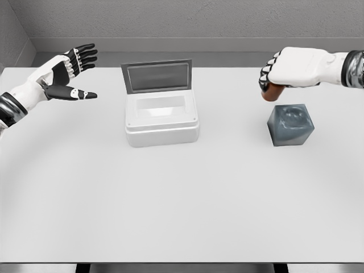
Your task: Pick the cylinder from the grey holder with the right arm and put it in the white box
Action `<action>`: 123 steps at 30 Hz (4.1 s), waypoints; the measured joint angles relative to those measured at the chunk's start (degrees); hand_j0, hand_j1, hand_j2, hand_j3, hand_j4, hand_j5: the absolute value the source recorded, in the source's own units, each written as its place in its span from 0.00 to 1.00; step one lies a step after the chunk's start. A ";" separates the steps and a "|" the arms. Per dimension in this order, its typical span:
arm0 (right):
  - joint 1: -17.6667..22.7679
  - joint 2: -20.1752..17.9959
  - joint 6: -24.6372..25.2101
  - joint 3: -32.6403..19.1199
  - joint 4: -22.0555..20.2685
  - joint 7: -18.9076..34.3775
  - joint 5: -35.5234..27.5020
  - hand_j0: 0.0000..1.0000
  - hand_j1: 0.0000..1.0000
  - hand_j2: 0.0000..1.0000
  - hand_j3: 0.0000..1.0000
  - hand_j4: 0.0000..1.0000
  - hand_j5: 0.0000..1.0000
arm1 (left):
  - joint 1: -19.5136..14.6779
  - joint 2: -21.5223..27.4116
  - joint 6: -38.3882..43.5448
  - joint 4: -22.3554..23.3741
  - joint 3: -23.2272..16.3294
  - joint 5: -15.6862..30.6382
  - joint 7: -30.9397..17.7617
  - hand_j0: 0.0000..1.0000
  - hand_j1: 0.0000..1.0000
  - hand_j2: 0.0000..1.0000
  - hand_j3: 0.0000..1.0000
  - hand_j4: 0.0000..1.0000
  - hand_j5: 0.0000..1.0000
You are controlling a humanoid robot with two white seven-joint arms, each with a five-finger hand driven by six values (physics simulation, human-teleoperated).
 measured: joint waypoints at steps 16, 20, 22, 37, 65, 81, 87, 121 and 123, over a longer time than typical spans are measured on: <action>-3.52 7.61 0.01 2.92 3.87 -0.01 0.90 0.52 0.52 0.52 0.52 0.52 0.52 | 0.00 -0.08 -0.02 -0.12 0.05 0.00 0.00 1.00 1.00 1.00 1.00 1.00 1.00; -3.87 8.13 0.00 3.00 3.96 -0.01 0.96 0.52 0.52 0.52 0.52 0.52 0.52 | 0.00 -0.12 -0.01 -0.10 0.06 -0.01 0.00 1.00 1.00 1.00 1.00 1.00 1.00; -4.22 8.62 0.02 3.02 3.97 0.00 0.91 0.52 0.52 0.52 0.52 0.52 0.52 | 0.00 -0.14 -0.01 -0.06 0.06 0.00 0.00 1.00 1.00 1.00 1.00 1.00 1.00; -6.33 12.57 0.01 4.40 4.53 0.00 0.94 0.52 0.52 0.52 0.52 0.52 0.52 | 0.00 -0.09 -0.01 -0.09 0.06 -0.01 0.00 1.00 1.00 1.00 1.00 1.00 1.00; -8.79 21.46 0.00 5.63 8.54 -0.01 1.00 0.52 0.52 0.52 0.52 0.52 0.52 | -0.09 -0.23 0.00 -0.04 -0.01 0.00 0.00 1.00 1.00 1.00 1.00 1.00 1.00; -10.99 25.65 0.01 9.01 9.83 0.00 0.96 0.52 0.52 0.52 0.52 0.52 0.52 | -0.09 -0.44 0.01 0.00 -0.12 0.00 0.00 1.00 1.00 1.00 1.00 1.00 1.00; -11.25 26.29 0.00 9.58 11.37 -0.01 1.01 0.52 0.52 0.52 0.52 0.52 0.52 | -0.09 -0.44 0.01 0.00 -0.12 -0.01 0.00 1.00 1.00 1.00 1.00 1.00 1.00; 21.62 -0.64 -0.08 -25.10 -12.51 0.02 -31.89 1.00 1.00 1.00 1.00 1.00 1.00 | -1.23 -6.74 0.11 0.07 -0.46 -0.51 0.00 1.00 1.00 1.00 1.00 1.00 1.00; 25.04 -0.92 -0.06 -27.95 -13.14 0.01 -35.80 1.00 1.00 1.00 1.00 1.00 1.00 | -1.32 -7.12 0.12 0.04 -0.46 -0.52 0.00 1.00 1.00 1.00 1.00 1.00 1.00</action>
